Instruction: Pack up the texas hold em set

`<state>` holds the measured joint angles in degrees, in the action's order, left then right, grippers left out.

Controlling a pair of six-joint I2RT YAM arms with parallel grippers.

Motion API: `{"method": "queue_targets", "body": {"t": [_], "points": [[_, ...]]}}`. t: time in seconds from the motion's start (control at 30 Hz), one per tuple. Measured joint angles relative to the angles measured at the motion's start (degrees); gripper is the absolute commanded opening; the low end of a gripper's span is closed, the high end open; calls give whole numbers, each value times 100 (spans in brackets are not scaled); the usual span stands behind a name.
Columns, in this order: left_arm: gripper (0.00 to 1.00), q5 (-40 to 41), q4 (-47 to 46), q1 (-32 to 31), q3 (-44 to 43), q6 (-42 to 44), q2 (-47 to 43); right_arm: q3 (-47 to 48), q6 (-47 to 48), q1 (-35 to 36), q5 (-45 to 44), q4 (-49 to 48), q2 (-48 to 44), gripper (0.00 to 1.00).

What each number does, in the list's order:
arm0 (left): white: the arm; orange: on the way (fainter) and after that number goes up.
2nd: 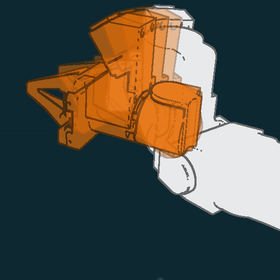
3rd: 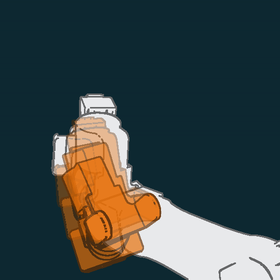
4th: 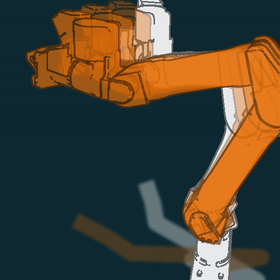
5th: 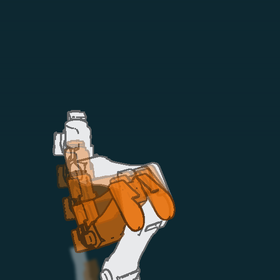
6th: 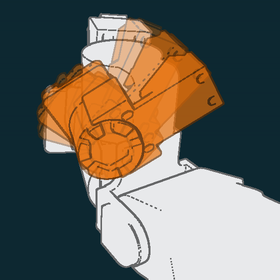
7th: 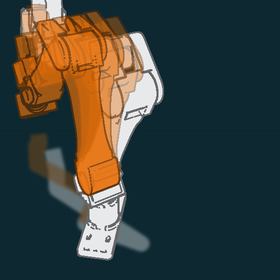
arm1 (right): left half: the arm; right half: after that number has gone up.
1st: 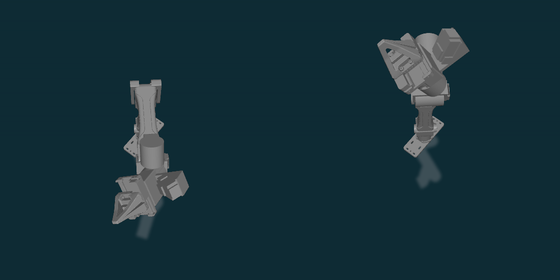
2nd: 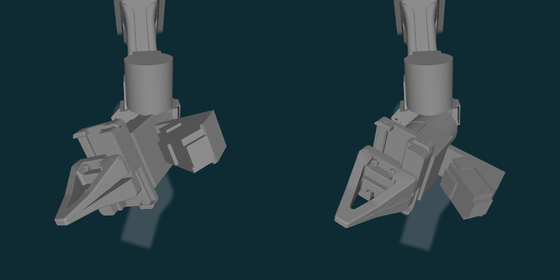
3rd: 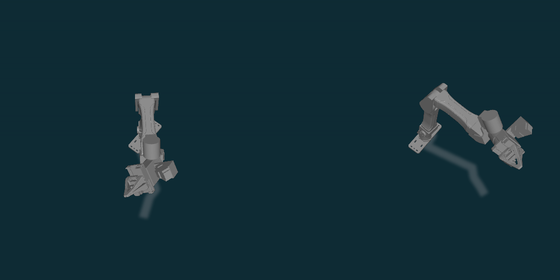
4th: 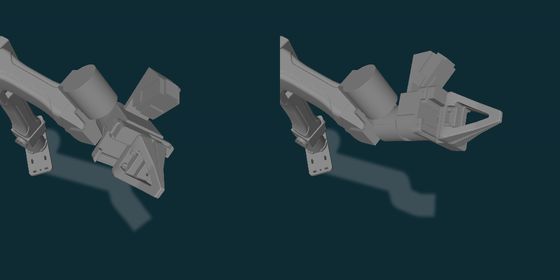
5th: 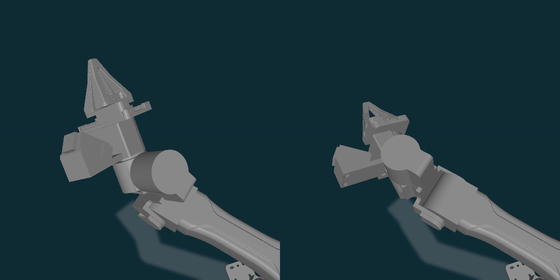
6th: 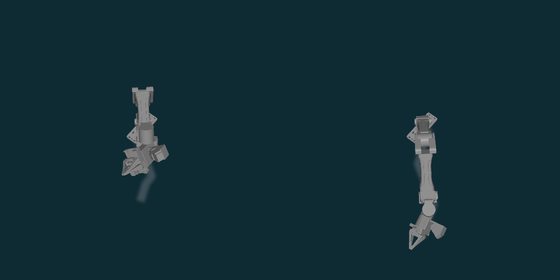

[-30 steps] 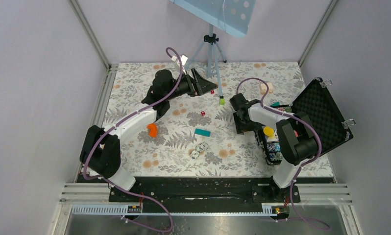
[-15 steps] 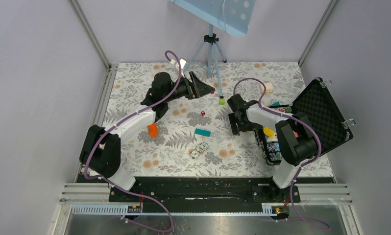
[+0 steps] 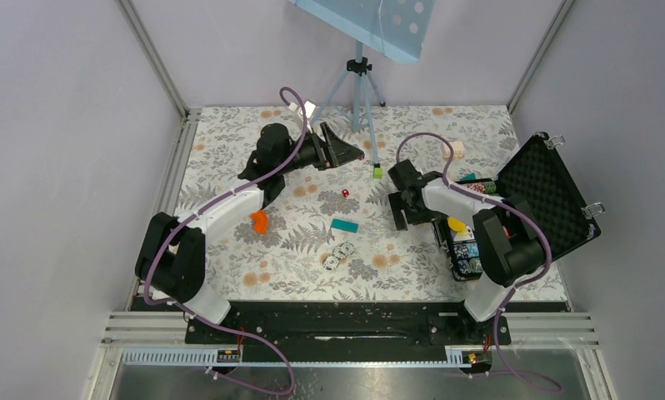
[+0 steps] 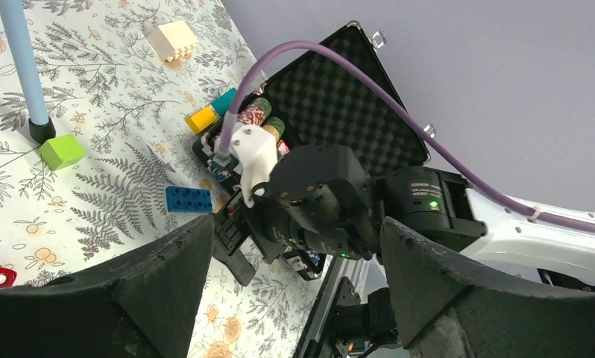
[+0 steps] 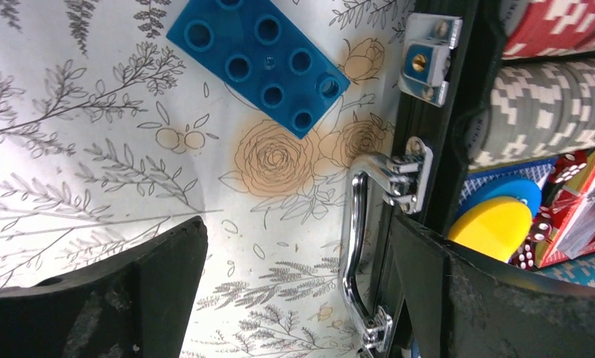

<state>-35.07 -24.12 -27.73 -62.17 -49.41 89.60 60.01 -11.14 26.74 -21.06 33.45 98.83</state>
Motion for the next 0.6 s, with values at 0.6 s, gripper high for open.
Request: {"method": "queue_targets", "body": {"t": [0.6], "points": [[81,-116,-9,96,155,-20,-188,-1056,-2673,846,-734,256,-2413,100]]}}
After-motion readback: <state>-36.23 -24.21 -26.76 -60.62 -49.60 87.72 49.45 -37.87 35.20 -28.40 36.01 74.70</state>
